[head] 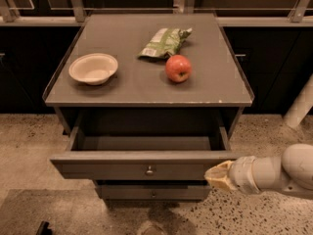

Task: Close top drawer

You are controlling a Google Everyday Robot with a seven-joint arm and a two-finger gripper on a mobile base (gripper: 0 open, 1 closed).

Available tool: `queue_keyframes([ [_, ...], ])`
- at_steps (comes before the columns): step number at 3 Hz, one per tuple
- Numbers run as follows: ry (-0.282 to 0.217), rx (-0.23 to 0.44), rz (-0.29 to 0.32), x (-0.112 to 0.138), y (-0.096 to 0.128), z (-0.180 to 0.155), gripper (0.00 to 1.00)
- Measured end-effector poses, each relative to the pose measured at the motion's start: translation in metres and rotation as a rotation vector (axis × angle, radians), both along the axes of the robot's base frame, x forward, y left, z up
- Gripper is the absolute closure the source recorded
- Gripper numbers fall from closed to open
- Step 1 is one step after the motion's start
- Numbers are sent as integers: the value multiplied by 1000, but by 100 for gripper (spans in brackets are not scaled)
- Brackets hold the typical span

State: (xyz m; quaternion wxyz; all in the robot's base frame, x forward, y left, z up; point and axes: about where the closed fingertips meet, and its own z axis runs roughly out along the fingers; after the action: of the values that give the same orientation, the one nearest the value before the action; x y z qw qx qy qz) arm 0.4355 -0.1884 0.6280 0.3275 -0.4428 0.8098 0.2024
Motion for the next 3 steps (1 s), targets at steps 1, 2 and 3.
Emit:
queue_keyframes([
  [1, -51, 24, 8, 33, 9, -6, 100],
  [2, -52, 24, 8, 32, 9, -6, 100],
  [3, -97, 43, -20, 76, 20, -23, 100],
])
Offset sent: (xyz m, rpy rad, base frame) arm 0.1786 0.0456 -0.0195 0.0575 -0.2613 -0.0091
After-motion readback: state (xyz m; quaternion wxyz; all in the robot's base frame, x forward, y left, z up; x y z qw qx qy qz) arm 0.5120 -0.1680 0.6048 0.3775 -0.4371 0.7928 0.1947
